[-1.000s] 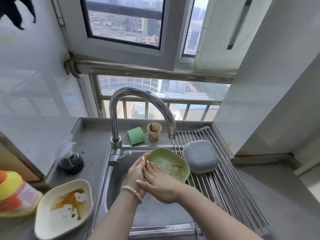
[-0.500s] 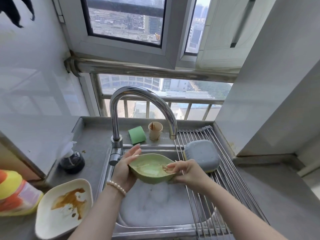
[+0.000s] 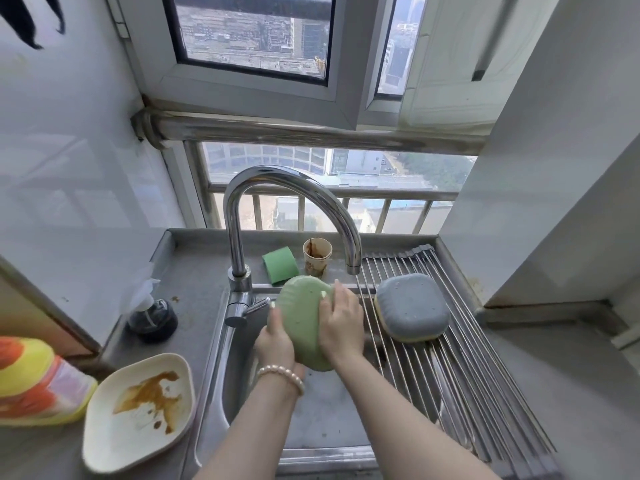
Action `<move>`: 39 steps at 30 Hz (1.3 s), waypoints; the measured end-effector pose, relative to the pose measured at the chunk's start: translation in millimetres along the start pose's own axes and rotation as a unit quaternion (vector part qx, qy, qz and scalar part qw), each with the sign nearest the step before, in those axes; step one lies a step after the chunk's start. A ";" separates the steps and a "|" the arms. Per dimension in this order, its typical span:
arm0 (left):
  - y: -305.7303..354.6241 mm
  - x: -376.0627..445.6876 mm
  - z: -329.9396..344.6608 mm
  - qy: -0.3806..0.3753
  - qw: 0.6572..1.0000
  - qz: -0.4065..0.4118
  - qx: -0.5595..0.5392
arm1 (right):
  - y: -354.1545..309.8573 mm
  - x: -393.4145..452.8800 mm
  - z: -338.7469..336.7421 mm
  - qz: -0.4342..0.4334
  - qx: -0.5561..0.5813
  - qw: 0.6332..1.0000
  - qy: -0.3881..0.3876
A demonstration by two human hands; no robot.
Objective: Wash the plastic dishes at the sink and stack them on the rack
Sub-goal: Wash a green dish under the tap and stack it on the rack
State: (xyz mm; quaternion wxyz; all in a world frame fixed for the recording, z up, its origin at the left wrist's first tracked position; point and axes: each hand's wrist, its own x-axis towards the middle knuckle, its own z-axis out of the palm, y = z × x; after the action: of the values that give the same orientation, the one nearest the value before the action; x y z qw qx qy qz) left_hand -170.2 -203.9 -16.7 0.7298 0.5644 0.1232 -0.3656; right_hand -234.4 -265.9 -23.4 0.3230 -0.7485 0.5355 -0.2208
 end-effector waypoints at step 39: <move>6.6 13.5 17.2 -0.019 0.832 0.241 0.500 | -10.8 40.9 -45.4 0.156 0.077 0.982 -0.075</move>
State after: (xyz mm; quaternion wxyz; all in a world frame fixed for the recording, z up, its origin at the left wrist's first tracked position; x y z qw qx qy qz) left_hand -160.2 -224.3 -14.2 0.4156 0.8568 -0.2303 -0.2004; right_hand -244.5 -313.4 15.2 0.4491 -0.6434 0.6012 -0.1514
